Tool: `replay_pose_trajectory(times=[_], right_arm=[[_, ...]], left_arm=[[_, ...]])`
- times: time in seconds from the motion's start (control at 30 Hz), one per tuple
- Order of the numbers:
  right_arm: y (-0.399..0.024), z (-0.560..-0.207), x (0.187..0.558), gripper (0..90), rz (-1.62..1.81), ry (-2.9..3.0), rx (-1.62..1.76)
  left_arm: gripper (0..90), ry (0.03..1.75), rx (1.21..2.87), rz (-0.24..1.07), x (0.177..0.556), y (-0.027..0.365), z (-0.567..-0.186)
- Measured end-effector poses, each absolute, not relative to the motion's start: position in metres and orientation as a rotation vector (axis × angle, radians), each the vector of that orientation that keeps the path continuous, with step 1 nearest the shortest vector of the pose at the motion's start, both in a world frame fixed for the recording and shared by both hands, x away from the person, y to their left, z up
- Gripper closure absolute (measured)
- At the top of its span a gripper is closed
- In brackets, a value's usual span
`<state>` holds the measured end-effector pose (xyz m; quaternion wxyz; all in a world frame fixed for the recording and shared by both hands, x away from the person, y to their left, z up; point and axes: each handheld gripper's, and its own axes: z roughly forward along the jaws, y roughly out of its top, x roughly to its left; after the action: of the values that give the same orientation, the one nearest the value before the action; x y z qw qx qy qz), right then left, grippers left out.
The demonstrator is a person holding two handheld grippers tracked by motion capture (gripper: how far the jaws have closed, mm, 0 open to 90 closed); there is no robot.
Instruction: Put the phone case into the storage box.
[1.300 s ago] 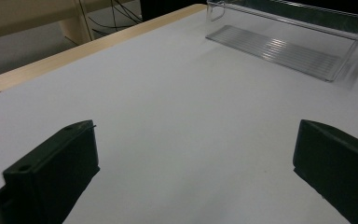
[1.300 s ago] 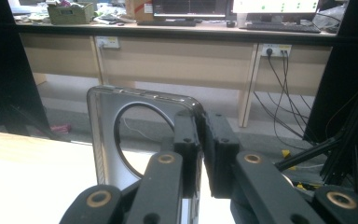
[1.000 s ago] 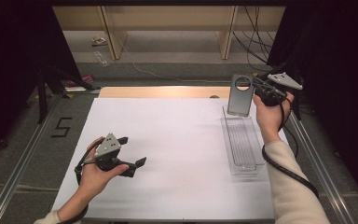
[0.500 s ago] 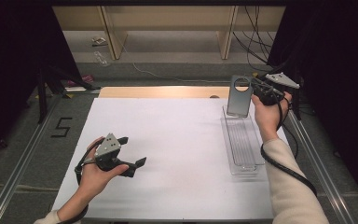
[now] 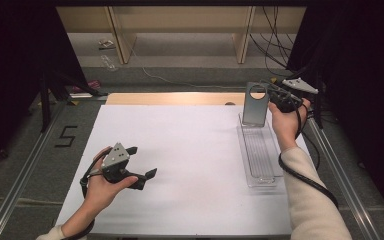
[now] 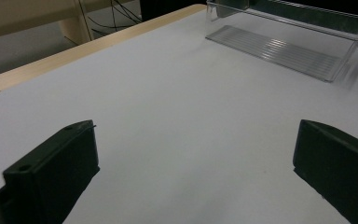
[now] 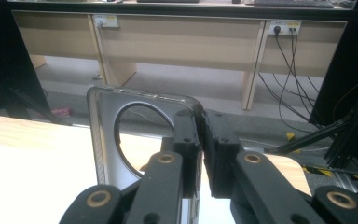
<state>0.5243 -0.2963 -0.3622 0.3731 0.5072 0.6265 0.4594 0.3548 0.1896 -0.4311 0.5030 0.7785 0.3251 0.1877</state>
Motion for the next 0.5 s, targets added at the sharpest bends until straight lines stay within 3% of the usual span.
replay_pose_trajectory(times=[0.5], right_arm=[[-0.2964, -0.3717, 0.5316, 84.8, 1.159, 1.627, 1.305]], left_arm=[[0.0, 0.786, 1.881, 0.452, 0.355, 0.1898, -0.4313]])
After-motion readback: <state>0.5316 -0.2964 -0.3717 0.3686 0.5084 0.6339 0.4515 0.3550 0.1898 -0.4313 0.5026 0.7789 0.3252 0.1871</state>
